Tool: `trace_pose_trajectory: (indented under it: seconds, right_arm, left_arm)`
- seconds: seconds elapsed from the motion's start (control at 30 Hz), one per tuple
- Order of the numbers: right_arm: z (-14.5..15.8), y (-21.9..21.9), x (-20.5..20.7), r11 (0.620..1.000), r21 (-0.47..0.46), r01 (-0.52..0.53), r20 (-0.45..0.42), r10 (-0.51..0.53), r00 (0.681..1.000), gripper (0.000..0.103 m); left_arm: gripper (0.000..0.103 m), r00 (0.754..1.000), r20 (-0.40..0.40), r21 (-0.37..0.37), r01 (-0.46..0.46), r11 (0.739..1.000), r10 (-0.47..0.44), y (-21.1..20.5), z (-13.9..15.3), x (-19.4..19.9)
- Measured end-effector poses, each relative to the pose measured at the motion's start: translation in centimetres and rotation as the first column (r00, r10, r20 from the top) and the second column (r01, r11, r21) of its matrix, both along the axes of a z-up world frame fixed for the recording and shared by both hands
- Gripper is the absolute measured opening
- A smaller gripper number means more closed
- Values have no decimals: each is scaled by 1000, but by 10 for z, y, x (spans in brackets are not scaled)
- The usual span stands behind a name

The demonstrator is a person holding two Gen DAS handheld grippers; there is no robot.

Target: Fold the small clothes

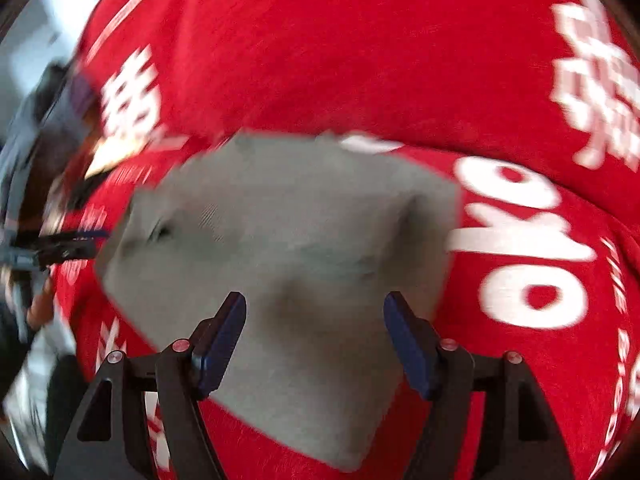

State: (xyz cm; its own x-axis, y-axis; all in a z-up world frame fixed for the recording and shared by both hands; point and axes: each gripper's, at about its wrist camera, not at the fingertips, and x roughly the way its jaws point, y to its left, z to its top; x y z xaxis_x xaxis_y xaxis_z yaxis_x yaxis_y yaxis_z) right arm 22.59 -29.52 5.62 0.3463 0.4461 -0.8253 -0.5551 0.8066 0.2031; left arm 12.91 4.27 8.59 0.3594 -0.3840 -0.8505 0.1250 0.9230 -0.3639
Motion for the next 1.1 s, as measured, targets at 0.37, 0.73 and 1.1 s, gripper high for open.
trace_pose_trajectory:
  seconds: [0.37, 0.73, 1.1]
  right_arm:
    - [-16, 52, 58, 991, -113, -69, 64, 77, 995, 75]
    - [6, 31, 83, 985, -55, 162, 126, -154, 980, 75]
    - [-24, 29, 98, 966, -155, 205, 40, -201, 979, 75]
  left_arm:
    - [95, 978, 24, -45, -204, 978, 205, 18, -3, 88]
    - [95, 919, 49, -121, -383, 916, 391, 63, 13, 79]
    - [95, 977, 20, 103, -215, 971, 214, 7, -23, 112]
